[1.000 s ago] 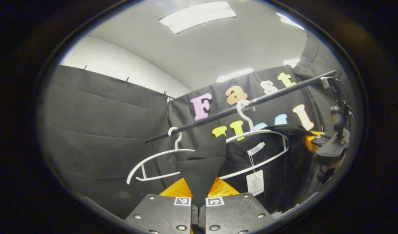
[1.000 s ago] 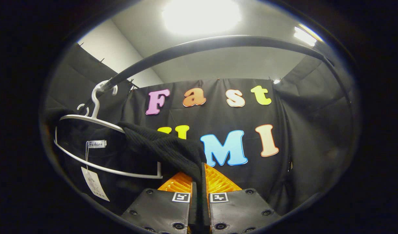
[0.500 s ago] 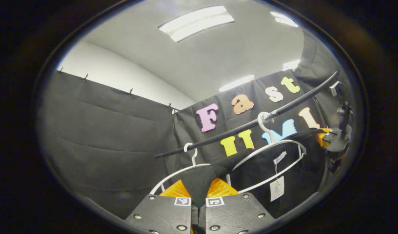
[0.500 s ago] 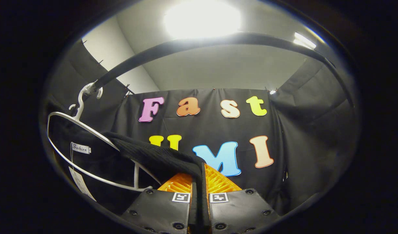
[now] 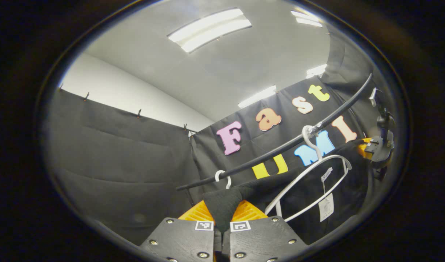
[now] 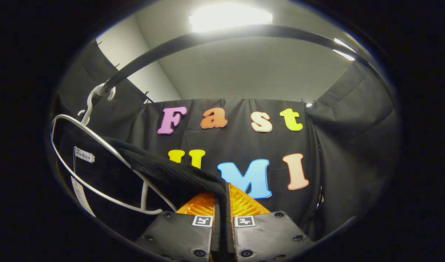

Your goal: Grasp the clothes on the hanger with both hands and then place them into the laundry hamper below.

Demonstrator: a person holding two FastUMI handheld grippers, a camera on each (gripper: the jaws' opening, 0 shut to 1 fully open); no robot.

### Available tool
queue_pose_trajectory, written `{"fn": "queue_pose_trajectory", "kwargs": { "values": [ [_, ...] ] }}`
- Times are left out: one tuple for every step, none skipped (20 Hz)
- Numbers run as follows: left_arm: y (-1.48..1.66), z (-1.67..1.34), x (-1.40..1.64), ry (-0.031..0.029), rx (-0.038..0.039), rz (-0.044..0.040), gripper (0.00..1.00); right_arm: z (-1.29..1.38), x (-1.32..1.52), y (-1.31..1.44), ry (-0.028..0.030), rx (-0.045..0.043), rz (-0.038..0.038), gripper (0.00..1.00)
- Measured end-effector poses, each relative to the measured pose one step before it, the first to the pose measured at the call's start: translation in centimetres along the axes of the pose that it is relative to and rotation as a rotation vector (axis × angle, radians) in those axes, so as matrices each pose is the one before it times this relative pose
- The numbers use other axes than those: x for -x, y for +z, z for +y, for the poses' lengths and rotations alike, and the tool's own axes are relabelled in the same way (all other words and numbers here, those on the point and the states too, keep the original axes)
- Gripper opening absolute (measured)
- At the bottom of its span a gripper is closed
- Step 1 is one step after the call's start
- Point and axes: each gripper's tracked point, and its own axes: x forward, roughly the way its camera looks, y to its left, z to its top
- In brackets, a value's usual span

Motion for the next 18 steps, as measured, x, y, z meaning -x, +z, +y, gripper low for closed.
{"fn": "queue_pose_trajectory", "kwargs": {
  "values": [
    [0.617,0.558,-0.148,-0.00706,-0.02817,-0.01231,0.01,0.012,-0.062,-0.102,0.00307,-0.00082,0.00309,0.08],
    [0.683,0.398,-0.405,-0.00252,-0.02812,-0.01639,0.02,0.057,-0.257,-0.112,0.00537,-0.00046,0.00123,0.08],
    [0.546,0.5,-0.435,0.00237,-0.01776,-0.01501,0.01,0.199,-0.276,-0.019,0.00575,0.00238,-0.00018,0.08],
    [0.241,0.108,-0.572,-0.0008,-0.01495,-0.0044,0.0,0.013,-0.474,-0.218,0.00328,0.00567,-0.0019,0.08],
    [-0.067,0.041,-0.661,0.00066,-0.00255,-0.00153,0.0,0.047,-0.321,-0.101,0.00502,0.00357,-0.00139,0.1],
    [-0.571,-0.453,-0.454,-0.00122,0.01185,0.0029,0.0,0.038,-0.051,-0.139,0.00303,0.00352,-0.00012,0.08],
    [-0.659,-0.504,-0.103,-0.00588,0.00914,0.00934,0.0,-0.053,-0.058,-0.194,-0.00111,0.00275,0.00274,0.08],
    [-1.156,-0.084,0.027,-0.00725,0.00475,0.01154,0.0,0.01,0.267,-0.117,-0.00063,-0.00291,0.00827,0.08],
    [-0.811,-0.293,0.056,-0.00807,0.00681,0.01226,0.0,-0.047,0.219,-0.334,0.00156,-0.00836,0.01321,0.08],
    [-0.921,-0.207,0.427,-0.00897,0.01252,0.01401,0.0,0.029,0.371,-0.336,0.00346,-0.01041,0.01414,0.05],
    [-0.853,-0.305,0.36,-0.01098,0.01716,0.01279,0.0,-0.089,0.169,-0.354,0.00265,-0.0124,0.01468,0.05],
    [-0.697,-0.354,0.157,-0.01186,0.0158,0.01086,0.01,-0.13,0.105,-0.236,0.00043,-0.00722,0.00921,0.08],
    [-0.813,-0.345,0.051,-0.01093,0.01289,0.01241,0.01,-0.136,0.058,-0.282,-0.00063,-0.00179,0.00996,0.08],
    [-0.623,-0.376,-0.109,-0.00878,0.00912,0.01126,0.01,-0.074,0.059,-0.247,0.00153,0.0006,0.00909,0.08],
    [-0.704,-0.465,-0.175,-0.00794,0.00796,0.01035,0.01,-0.028,0.033,-0.228,0.00373,-0.00012,0.01164,0.08],
    [-0.672,-0.483,-0.079,-0.0074,0.00983,0.0103,0.01,-0.119,0.143,-0.235,0.0026,-0.00164,0.0093,0.08],
    [-0.688,-0.446,0.052,-0.00756,0.01265,0.00716,0.01,-0.275,0.2,-0.153,-0.00159,-0.00279,0.00632,0.08],
    [-0.447,-0.427,0.033,-0.00672,0.01173,0.00567,0.01,-0.262,0.217,-0.118,-0.00318,-0.00207,0.00509,0.08]
  ]
}}
